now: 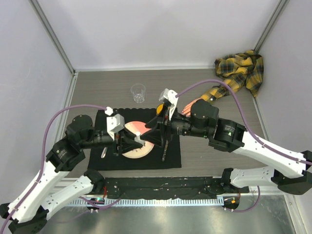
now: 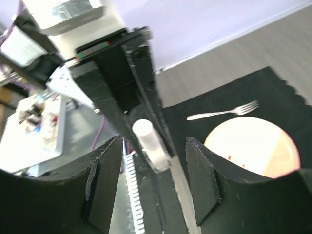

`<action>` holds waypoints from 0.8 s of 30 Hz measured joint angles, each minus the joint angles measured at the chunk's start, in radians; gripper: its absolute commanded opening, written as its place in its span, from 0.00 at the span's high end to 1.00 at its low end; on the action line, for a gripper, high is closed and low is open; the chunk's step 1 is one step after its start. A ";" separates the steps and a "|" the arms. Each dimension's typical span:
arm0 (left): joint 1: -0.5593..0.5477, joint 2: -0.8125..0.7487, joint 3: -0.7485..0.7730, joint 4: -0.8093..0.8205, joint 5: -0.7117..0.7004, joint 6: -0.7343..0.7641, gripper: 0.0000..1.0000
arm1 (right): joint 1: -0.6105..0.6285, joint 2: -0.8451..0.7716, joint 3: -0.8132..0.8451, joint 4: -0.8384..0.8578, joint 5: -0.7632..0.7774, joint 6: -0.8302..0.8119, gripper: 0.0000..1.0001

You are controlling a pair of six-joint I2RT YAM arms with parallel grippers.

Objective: Paint the nails

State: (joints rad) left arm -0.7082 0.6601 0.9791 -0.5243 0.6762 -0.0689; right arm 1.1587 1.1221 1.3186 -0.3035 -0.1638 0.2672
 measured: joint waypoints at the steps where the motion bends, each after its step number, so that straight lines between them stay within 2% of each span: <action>1: 0.000 0.016 0.013 -0.014 0.010 0.009 1.00 | -0.007 0.004 0.004 -0.002 -0.034 0.003 0.41; 7: 0.000 0.060 0.041 -0.088 0.021 0.078 1.00 | -0.016 0.094 0.066 -0.055 -0.134 0.000 0.46; 8: 0.000 0.062 0.041 -0.100 0.021 0.082 1.00 | -0.016 0.105 0.071 -0.066 -0.138 -0.003 0.53; 12: 0.001 0.060 0.042 -0.125 0.021 0.100 1.00 | -0.016 0.129 0.087 -0.109 -0.140 -0.021 0.66; 16: 0.002 0.060 0.042 -0.139 0.021 0.105 1.00 | -0.016 0.142 0.114 -0.140 -0.137 -0.039 0.74; 18: 0.002 0.060 0.045 -0.143 0.021 0.106 1.00 | -0.017 0.146 0.121 -0.146 -0.137 -0.048 0.84; 19: 0.002 0.060 0.045 -0.146 0.021 0.105 1.00 | -0.016 0.149 0.124 -0.147 -0.135 -0.055 0.99; 20: 0.002 0.060 0.046 -0.149 0.020 0.105 0.99 | -0.017 0.151 0.126 -0.148 -0.134 -0.061 0.99; 22: 0.002 0.060 0.047 -0.163 0.011 0.099 0.85 | -0.018 0.158 0.127 -0.150 -0.129 -0.077 0.99; 23: 0.002 0.060 0.048 -0.167 0.003 0.098 0.74 | -0.018 0.160 0.128 -0.151 -0.127 -0.082 0.99; 24: 0.002 0.060 0.048 -0.171 -0.010 0.096 0.58 | -0.018 0.162 0.128 -0.150 -0.117 -0.085 0.99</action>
State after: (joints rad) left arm -0.7063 0.7197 1.0275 -0.6956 0.6666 0.0269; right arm 1.1412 1.2839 1.4467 -0.4538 -0.2810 0.1825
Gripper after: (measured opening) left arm 0.281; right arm 0.109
